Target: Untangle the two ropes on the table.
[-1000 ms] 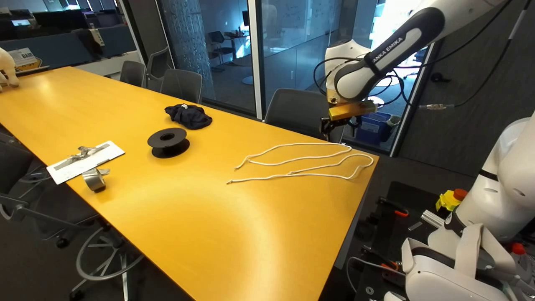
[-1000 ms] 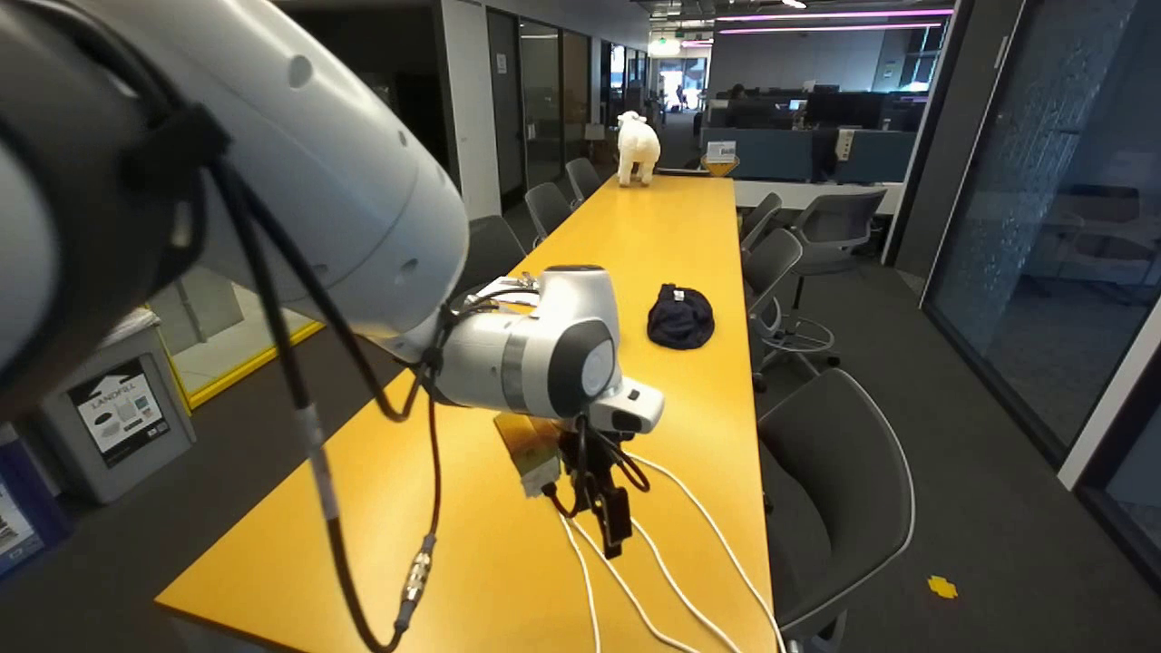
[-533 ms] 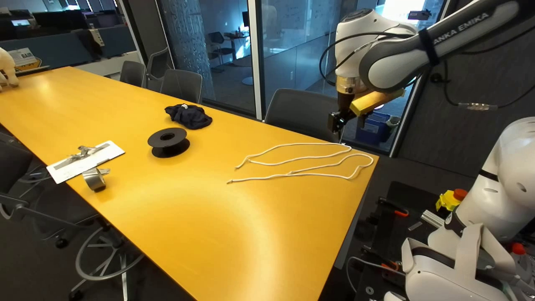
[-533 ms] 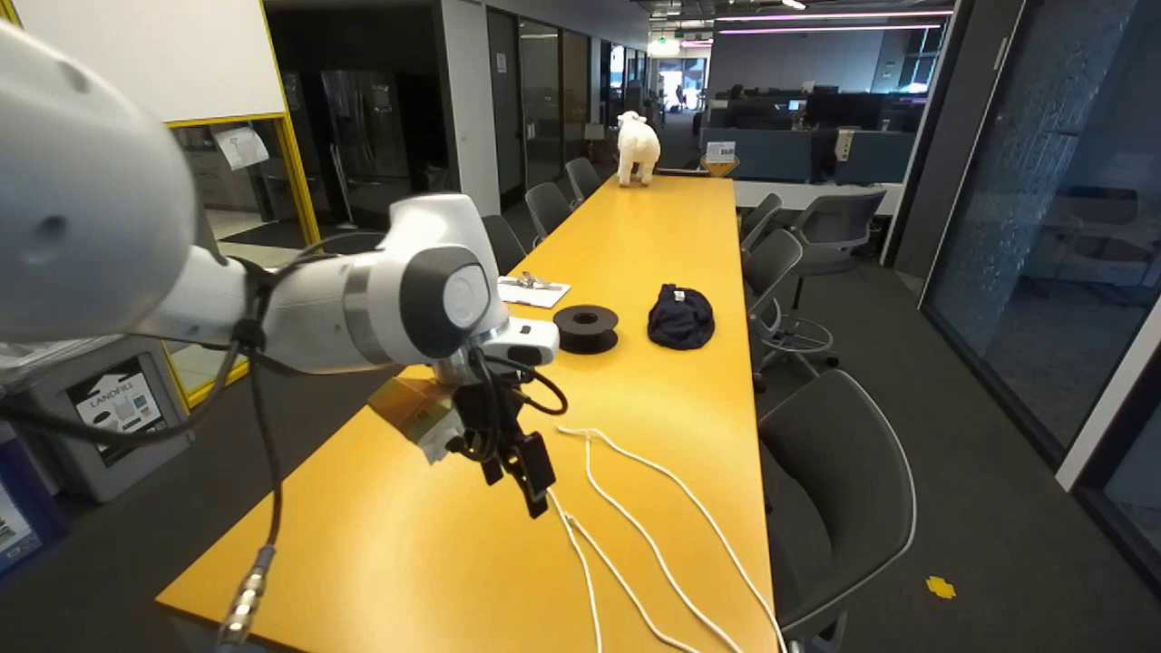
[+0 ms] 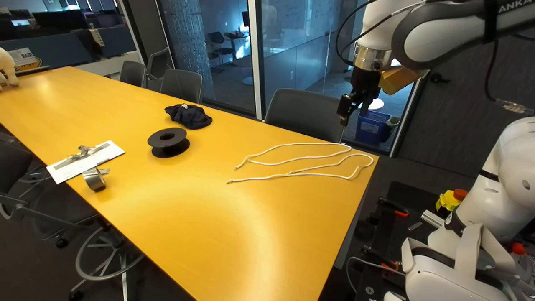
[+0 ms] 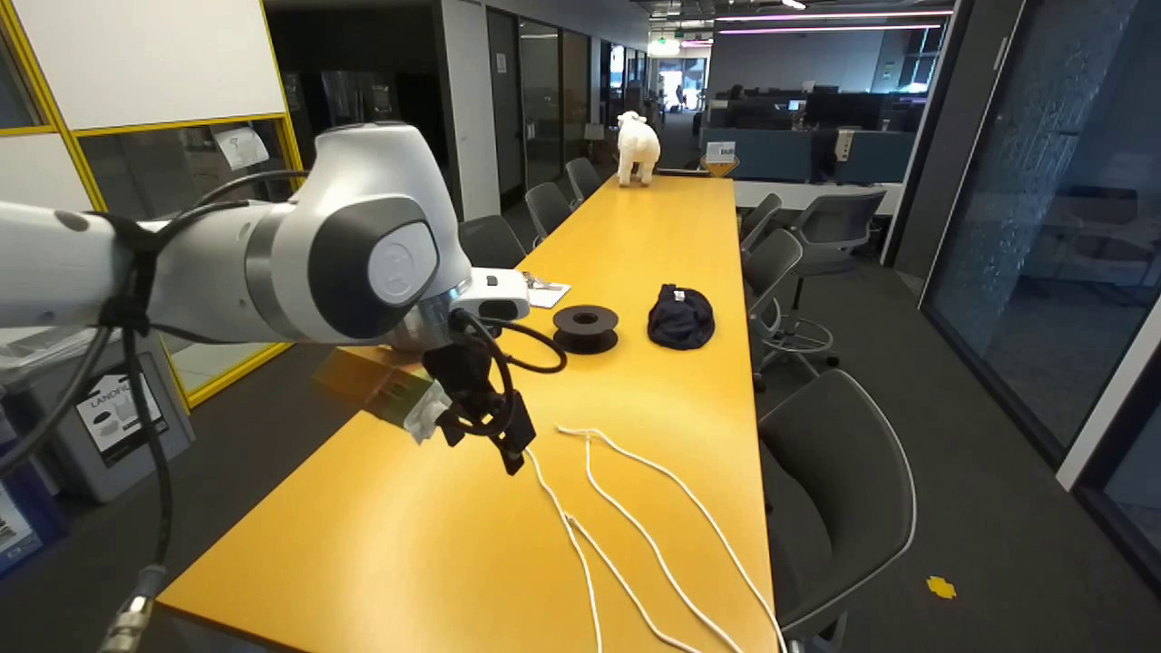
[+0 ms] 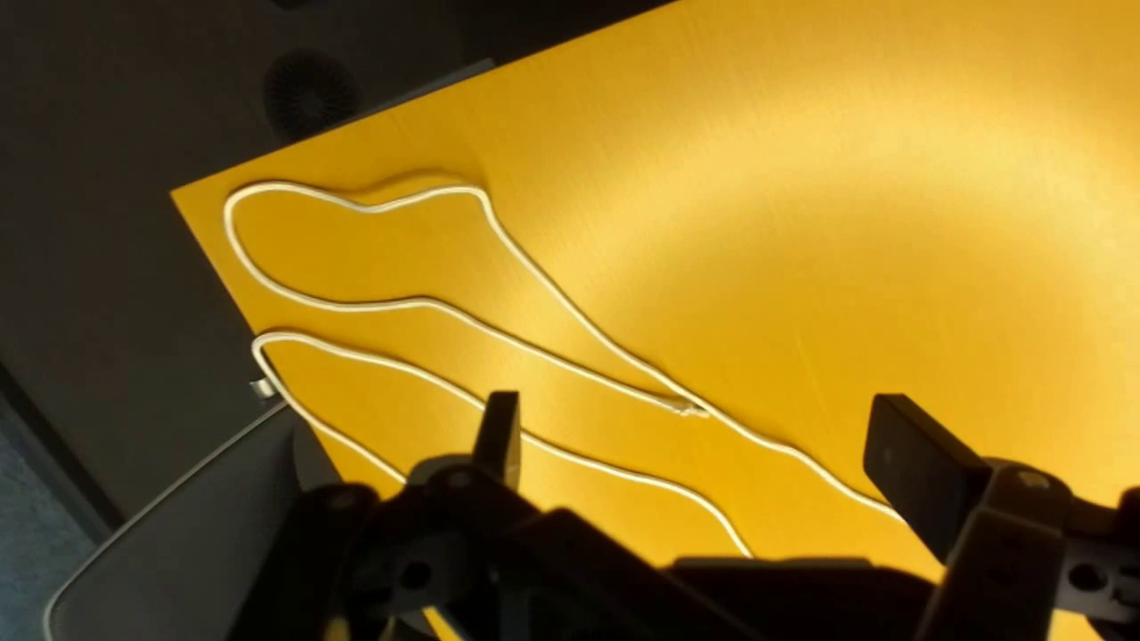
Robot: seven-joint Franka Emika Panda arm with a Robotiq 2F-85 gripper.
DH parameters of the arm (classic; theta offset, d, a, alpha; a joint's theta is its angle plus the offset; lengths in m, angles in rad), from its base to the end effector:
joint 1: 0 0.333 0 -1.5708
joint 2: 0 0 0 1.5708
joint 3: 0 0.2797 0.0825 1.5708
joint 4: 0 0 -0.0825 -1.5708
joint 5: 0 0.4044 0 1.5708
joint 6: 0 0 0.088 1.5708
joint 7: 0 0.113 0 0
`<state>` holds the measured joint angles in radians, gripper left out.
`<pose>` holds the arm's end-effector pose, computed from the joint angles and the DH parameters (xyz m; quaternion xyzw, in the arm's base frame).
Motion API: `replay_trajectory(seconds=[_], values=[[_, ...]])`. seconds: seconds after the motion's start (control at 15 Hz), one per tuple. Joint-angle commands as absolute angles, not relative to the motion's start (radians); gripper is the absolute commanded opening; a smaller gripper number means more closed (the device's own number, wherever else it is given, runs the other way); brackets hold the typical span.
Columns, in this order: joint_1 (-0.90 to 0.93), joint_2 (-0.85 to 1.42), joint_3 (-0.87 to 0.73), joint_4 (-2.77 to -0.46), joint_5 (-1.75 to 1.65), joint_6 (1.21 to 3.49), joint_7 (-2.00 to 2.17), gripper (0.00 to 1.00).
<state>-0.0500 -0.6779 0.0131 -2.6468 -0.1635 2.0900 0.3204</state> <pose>0.3943 -0.0238 0.4211 0.9850 -0.1423 0.0704 0.0681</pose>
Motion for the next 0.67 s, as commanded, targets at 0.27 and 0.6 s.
replay_trajectory(seconds=[0.27,0.6], values=[[-0.041,-0.642,-0.099,-2.611,0.019,2.077,0.060,1.00],[-0.064,-0.639,-0.082,-2.638,0.010,2.074,0.049,1.00]])
